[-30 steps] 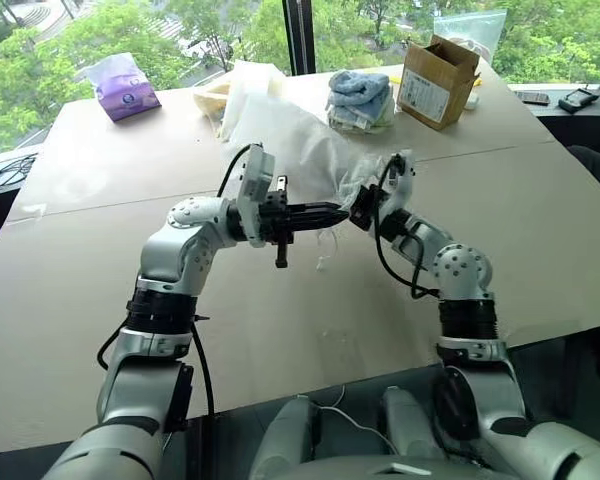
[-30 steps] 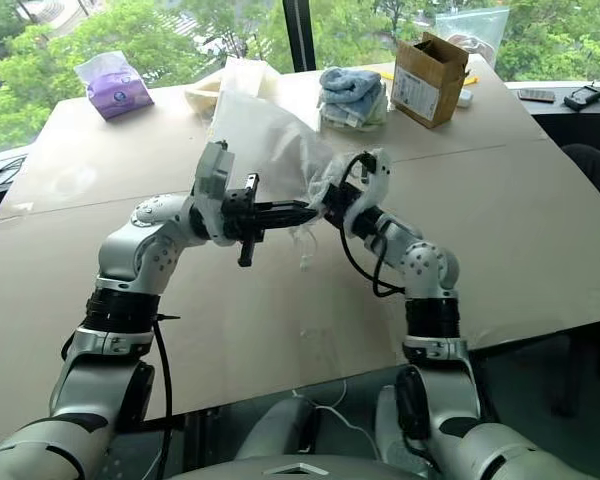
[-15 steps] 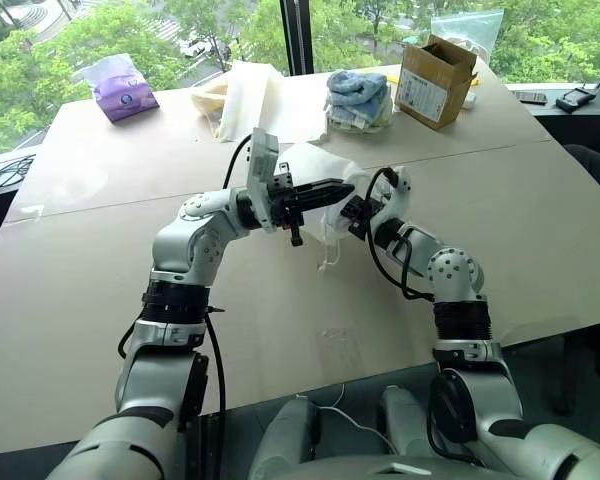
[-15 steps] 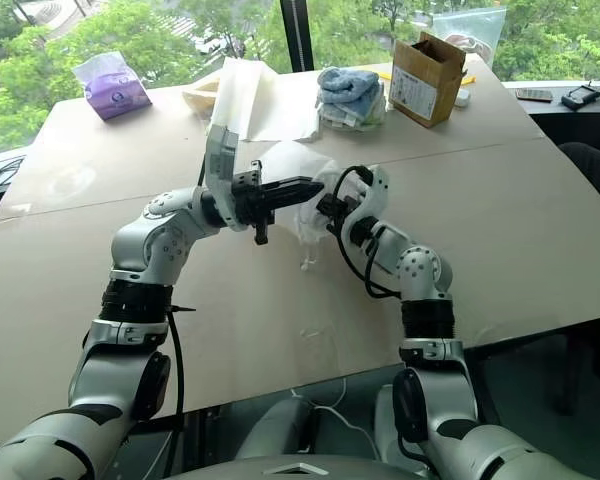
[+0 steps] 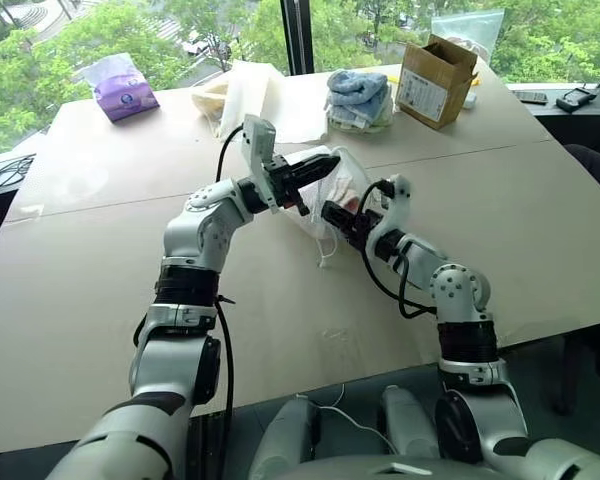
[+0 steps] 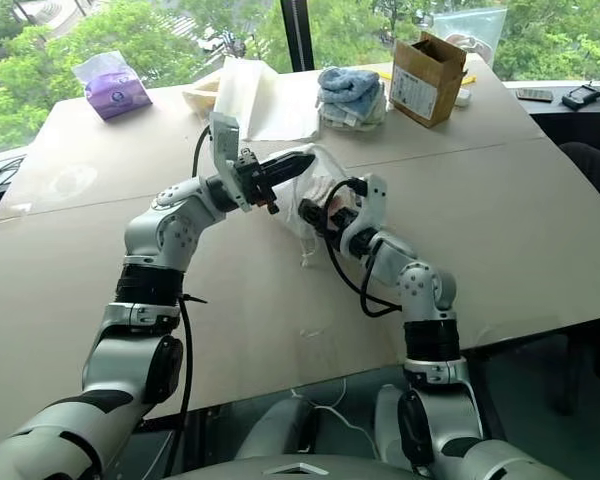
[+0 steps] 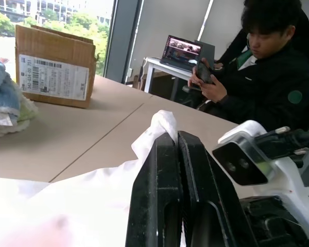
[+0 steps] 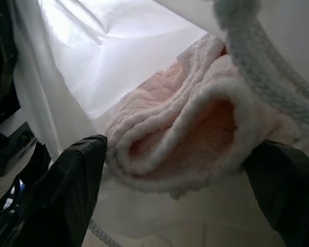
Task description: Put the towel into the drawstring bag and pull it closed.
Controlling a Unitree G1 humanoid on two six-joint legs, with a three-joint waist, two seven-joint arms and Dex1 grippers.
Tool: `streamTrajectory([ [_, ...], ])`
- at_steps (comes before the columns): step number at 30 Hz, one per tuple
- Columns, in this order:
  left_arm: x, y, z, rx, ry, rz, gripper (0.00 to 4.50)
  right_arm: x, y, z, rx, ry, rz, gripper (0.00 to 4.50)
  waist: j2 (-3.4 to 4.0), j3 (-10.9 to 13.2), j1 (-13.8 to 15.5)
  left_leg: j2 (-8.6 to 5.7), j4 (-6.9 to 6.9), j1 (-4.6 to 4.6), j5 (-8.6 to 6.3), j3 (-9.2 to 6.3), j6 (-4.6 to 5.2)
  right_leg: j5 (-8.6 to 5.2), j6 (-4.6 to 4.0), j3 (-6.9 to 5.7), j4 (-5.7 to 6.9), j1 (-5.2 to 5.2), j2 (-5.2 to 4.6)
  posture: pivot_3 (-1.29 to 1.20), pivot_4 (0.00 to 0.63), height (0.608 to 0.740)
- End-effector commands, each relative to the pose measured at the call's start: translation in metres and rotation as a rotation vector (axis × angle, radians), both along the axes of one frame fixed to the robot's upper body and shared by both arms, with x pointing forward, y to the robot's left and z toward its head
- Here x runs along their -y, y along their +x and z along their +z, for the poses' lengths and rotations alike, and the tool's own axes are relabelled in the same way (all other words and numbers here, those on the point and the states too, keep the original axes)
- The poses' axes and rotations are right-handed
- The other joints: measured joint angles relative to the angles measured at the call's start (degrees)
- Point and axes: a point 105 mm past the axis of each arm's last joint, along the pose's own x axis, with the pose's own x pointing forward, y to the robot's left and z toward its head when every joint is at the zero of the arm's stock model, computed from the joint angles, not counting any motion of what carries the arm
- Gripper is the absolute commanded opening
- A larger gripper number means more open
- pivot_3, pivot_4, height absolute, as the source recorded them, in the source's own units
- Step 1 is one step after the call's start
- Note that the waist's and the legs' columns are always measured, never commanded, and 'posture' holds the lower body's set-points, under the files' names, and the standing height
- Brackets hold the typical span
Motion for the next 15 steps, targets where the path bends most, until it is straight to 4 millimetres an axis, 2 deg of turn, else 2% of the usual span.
streamTrajectory([
  [1,-0.003,0.003,0.018,0.064,-0.023,0.021,0.0,0.003,-0.015,0.024,0.089,0.027,0.061,4.41,0.0,0.0,0.0,0.0,0.0,0.0,0.0,0.0,0.0,0.0,0.0,0.0,0.0,0.0,0.0,0.0,0.15,0.74],
  [5,-0.002,0.007,0.02,0.072,-0.026,0.032,0.0,0.026,-0.043,0.033,0.21,-0.04,0.15,4.41,0.0,0.0,0.5,0.0,-0.02,-0.01,-0.01,0.01,0.01,0.0,0.0,0.0,-0.03,0.0,0.0,0.0,0.15,0.74],
  [8,-0.001,0.009,0.022,0.079,-0.031,0.034,0.0,0.05,-0.056,0.02,0.303,-0.217,0.159,4.41,-0.03,0.0,1.3,-0.04,0.0,-0.07,-0.02,0.01,0.03,0.0,0.01,-0.04,-0.09,0.0,-0.01,0.0,0.15,0.74],
  [12,0.002,0.01,0.024,0.082,-0.044,0.03,0.0,0.102,-0.023,-0.006,0.409,-0.602,-0.085,4.41,-0.06,0.0,1.3,-0.02,0.03,-0.03,-0.02,0.04,0.04,-0.01,0.01,-0.02,-0.04,0.03,0.02,0.0,0.15,0.74],
  [15,0.005,0.009,0.023,0.081,-0.045,0.023,0.0,0.118,0.002,-0.02,0.424,-0.76,-0.183,4.41,-0.07,0.0,1.2,-0.02,0.18,-0.01,-0.02,0.1,0.04,-0.01,0.02,-0.01,-0.01,0.07,0.05,0.0,0.15,0.74],
])
